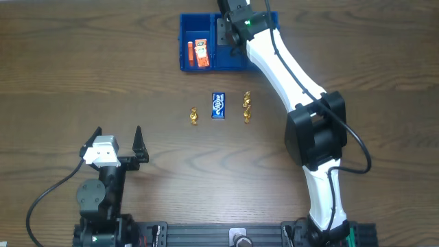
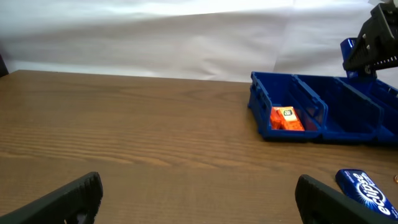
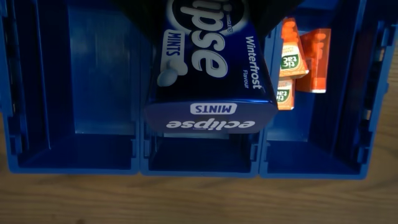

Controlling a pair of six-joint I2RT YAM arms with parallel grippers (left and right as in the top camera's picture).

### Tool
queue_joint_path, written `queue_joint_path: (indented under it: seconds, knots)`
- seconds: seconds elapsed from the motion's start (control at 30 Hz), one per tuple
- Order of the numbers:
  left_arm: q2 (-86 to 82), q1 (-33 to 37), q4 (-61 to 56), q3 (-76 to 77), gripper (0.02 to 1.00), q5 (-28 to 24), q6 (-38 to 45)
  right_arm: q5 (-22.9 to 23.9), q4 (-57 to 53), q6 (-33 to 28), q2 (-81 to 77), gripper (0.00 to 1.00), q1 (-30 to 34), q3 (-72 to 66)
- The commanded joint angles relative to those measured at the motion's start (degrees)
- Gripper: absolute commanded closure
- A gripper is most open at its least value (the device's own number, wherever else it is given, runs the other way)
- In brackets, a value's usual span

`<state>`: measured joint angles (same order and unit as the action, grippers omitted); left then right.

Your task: Sort Candies Into Trays

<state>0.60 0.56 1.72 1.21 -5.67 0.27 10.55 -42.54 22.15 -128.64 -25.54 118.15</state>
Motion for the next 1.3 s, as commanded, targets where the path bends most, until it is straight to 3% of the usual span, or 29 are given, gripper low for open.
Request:
queue_joint_path:
  seconds: [0.03, 0.1, 0.13, 0.23, 0.27, 0.63, 0.8, 0.93, 1.13, 1.3]
  knots:
    - [-0.3, 0.2, 2.3, -0.9, 0.020, -0.8, 0.6, 1.5, 0.1, 0.4, 0.2, 0.741, -0.3, 1.0]
    - [-0.3, 0.2, 2.3, -0.9, 0.023, -0.8, 0.6, 1.5, 0.2, 0.4, 0.2, 0.687, -0.3, 1.0]
    - [-0.3, 0.2, 2.3, -0.9, 0.020, -0.8, 0.6, 1.5, 0.3, 0.4, 0.2, 0.601, -0.3, 1.0]
    - [-0.3, 0.2, 2.3, -0.9, 0.020, -0.8, 0.6, 1.4, 0.3, 0.4, 0.2, 0.106, -0.3, 1.0]
    - [-0.3, 0.2, 2.3, -0.9, 0.020, -0.8, 0.6, 1.4, 0.3, 0.4, 0.2, 0.003, -0.3, 1.0]
    - [-0.3, 0.2, 2.3, -0.9, 0.020, -0.8, 0.6, 1.4, -1.4, 0.4, 0.3, 0.003, -0.4, 2.4]
    - [-0.3, 0.2, 2.3, -0.9, 0.020, -0.8, 0.6, 1.1, -13.0, 0.4, 1.3, 0.003, -0.8, 11.3]
    - [-0.3, 0.2, 2.3, -0.9, 0.020, -0.8, 0.6, -2.8, -23.8, 0.9, 3.5, 0.003, -2.4, 16.1]
    - [-0.3, 0.2, 2.3, -0.9, 0.020, -0.8, 0.6, -5.2, -39.5, 11.3, 5.0, 0.003, -5.4, 16.1]
    - [-0.3, 0.2, 2.3, -0.9, 0.020, -0.8, 0.6, -5.7, -41.8, 11.9, 5.0, 0.003, -9.1, 11.1]
